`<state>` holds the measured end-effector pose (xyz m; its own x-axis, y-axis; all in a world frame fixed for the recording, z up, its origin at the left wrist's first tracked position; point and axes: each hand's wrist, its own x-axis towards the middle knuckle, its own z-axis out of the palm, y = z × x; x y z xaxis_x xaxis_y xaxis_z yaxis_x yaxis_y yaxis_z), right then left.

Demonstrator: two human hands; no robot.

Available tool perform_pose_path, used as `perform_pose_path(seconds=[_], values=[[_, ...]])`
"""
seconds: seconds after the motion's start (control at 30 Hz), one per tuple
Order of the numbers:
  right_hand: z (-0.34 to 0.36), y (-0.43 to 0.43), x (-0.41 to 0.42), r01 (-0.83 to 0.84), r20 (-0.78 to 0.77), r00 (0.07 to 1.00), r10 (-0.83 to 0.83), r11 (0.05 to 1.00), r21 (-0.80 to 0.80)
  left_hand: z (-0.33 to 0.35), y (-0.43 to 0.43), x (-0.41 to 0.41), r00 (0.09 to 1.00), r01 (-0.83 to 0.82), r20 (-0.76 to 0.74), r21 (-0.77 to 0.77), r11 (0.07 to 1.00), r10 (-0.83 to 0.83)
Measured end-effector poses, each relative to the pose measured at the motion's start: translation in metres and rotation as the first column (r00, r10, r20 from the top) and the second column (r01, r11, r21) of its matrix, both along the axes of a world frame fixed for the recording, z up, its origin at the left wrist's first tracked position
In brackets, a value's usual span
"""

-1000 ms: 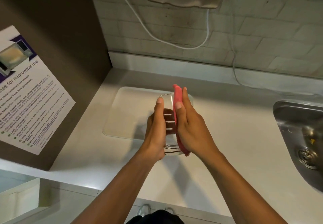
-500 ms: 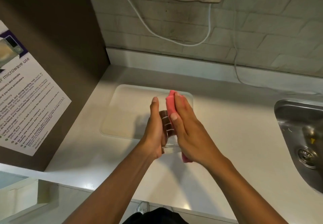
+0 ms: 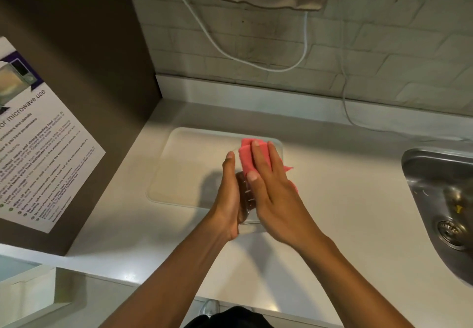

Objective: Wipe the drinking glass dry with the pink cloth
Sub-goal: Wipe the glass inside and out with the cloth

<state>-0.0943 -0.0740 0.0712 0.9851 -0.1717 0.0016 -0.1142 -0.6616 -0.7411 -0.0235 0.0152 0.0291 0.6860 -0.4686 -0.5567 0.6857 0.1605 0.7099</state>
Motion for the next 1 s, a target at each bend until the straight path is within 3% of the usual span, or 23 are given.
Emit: perform_pose_path(seconds=[0.13,0.37,0.53,0.77,0.83,0.93,1.0], values=[[0.005,-0.004,0.006,0.084,0.008,0.996,-0.087,0.979,0.187,-0.002,0.002,0.003,0.999,0.015,-0.029,-0.027,1.0,-0.016],[-0.011,0.008,-0.013,-0.101,-0.028,0.995,0.099,0.993,-0.06,-0.004,0.006,0.011,0.999,-0.042,0.005,0.002,0.999,0.042],[0.001,0.0,0.007,0.014,0.057,0.998,-0.022,0.989,0.148,-0.005,0.006,0.006,0.999,0.004,0.034,-0.035,0.999,-0.003],[-0.015,0.024,-0.021,-0.101,0.013,0.995,0.102,0.995,-0.026,-0.003,0.018,0.015,0.999,-0.024,0.042,-0.017,1.0,0.025],[-0.009,0.02,-0.008,-0.045,0.036,0.998,0.043,0.998,0.042,-0.004,0.019,0.01,0.999,-0.007,0.054,-0.033,0.999,0.009],[-0.001,0.014,0.004,0.068,0.056,0.995,-0.088,0.954,0.291,-0.002,0.017,0.006,0.997,0.024,0.077,-0.046,0.999,-0.02],[-0.003,0.017,-0.001,0.061,0.05,0.995,-0.081,0.944,0.325,0.002,0.017,0.01,0.995,-0.003,0.099,0.01,1.0,0.002]])
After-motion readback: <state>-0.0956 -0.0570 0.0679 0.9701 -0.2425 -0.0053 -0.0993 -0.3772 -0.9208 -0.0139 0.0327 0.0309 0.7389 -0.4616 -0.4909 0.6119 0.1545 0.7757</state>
